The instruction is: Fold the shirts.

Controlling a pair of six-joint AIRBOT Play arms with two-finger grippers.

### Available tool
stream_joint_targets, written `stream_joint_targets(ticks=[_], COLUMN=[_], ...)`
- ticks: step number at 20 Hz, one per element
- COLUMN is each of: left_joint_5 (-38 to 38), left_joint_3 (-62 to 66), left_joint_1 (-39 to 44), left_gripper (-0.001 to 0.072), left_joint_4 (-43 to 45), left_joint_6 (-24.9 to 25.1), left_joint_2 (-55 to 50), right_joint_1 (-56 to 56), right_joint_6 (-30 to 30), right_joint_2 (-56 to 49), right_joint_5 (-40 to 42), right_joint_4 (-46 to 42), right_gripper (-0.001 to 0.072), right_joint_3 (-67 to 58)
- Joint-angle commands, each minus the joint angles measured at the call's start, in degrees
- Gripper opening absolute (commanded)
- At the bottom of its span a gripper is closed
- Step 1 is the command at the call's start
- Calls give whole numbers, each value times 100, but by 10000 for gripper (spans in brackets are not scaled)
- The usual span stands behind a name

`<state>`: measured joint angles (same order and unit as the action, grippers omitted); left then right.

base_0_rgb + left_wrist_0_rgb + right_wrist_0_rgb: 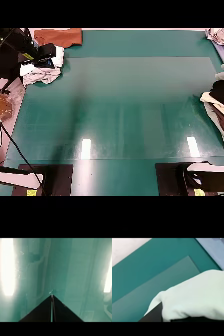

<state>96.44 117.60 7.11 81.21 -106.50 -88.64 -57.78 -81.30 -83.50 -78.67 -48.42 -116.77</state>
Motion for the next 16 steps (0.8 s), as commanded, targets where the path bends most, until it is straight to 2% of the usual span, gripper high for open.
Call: stream_joint_targets(ticks=[1, 5, 9, 11, 15, 16], left_joint_5=[7, 4, 9, 4, -44, -74], left_joint_3=[7, 7, 7, 7, 7, 7], left_joint_1=[0, 0, -2, 0, 0, 0], left_gripper=[31, 31, 31, 31, 31, 31], left_joint_4=[-72, -92, -181, -199, -199, -199], left_joint_6=[7, 7, 50, 48, 48, 48], left_joint_2=[2, 2, 2, 2, 2, 2], right_joint_1=[-225, -463, -474, -546, -868, -942], right_joint_6=[-245, -481, -802, -962, -962, -981], right_joint_2=[197, 369, 155, 11, -245, -304], right_joint_5=[-601, -763, -1484, -1558, -1670, -1705], right_joint_4=[-549, -1036, -2531, -3139, -3126, -3134], right_gripper=[17, 17, 18, 19, 26, 85], right_joint_3=[-2, 0, 4, 9, 579, 798])
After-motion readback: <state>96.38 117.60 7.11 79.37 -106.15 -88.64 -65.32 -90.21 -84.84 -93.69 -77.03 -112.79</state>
